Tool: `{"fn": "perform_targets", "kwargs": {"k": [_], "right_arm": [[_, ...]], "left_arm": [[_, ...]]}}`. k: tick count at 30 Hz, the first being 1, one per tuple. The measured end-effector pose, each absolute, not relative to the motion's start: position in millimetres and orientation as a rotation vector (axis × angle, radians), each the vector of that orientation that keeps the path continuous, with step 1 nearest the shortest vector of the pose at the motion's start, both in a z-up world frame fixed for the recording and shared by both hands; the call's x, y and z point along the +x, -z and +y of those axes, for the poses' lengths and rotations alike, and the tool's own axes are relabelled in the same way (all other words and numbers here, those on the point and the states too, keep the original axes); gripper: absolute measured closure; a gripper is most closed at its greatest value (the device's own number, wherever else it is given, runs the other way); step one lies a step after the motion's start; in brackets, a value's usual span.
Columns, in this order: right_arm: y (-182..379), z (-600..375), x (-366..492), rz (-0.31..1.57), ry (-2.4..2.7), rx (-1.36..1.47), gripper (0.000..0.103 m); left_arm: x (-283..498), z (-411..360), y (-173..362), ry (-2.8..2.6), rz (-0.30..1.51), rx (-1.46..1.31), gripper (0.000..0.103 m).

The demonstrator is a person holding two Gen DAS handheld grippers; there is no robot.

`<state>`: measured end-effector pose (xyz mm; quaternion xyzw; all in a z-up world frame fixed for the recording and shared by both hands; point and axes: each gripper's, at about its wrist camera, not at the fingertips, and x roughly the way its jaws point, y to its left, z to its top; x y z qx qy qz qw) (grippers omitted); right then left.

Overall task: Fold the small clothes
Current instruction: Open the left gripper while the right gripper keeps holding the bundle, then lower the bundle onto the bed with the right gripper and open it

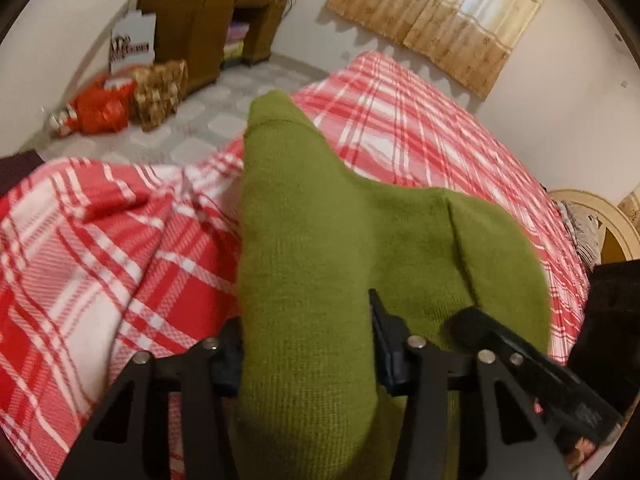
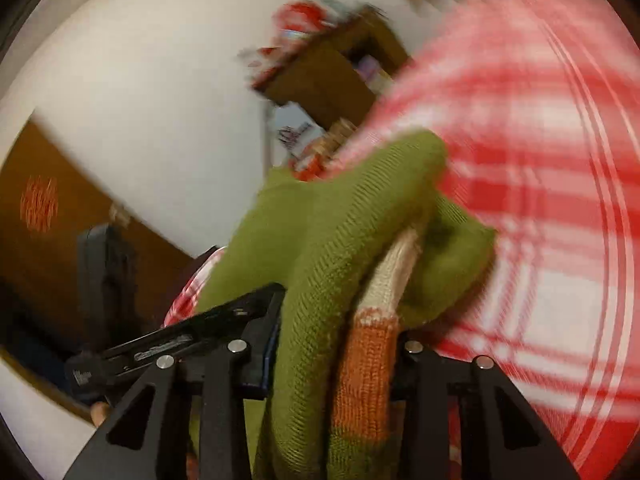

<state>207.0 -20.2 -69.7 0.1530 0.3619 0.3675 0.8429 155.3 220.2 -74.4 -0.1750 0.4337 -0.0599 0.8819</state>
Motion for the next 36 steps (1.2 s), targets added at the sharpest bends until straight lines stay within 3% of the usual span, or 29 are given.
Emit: {"fn": "perform_targets", "kwargs": {"k": [5, 10, 15, 19, 27, 28, 30, 31, 36], "right_arm": [[52.2, -6.9, 203.2, 0.558, -0.813, 0.144, 0.065], [94.4, -26.4, 248.7, 0.748, -0.652, 0.258, 0.065], [104.7, -36.8, 257.3, 0.797, -0.623, 0.341, 0.056], [102.5, -55.8, 245.3, 0.804, -0.601, 0.363, 0.054], [49.9, -44.0, 143.1, 0.492, -0.309, 0.039, 0.055], [47.6, -35.4, 139.7, 0.491, -0.339, 0.008, 0.057], [53.7, -18.1, 132.3, 0.553, -0.445, -0.032, 0.078], [58.9, -13.0, 130.4, 0.585, -0.473, -0.034, 0.082], [80.3, -13.3, 125.2, 0.661, -0.440, -0.060, 0.088]], "left_arm": [[150.0, 218.1, 49.7, 0.010, 0.726, -0.268, 0.054], [181.5, 211.6, 73.3, -0.041, 0.831, -0.193, 0.053], [181.3, 206.1, 82.0, -0.103, 0.809, -0.105, 0.044], [178.8, 211.5, 82.3, -0.110, 0.804, -0.110, 0.040], [159.2, 193.5, 72.7, -0.159, 0.783, -0.031, 0.035], [156.5, 191.3, 70.5, -0.163, 0.781, -0.022, 0.035], [146.5, 186.4, 66.6, -0.172, 0.780, 0.007, 0.033], [141.5, 184.8, 65.1, -0.175, 0.780, 0.022, 0.031], [116.6, 185.0, 60.0, -0.189, 0.769, 0.050, 0.022]]}}
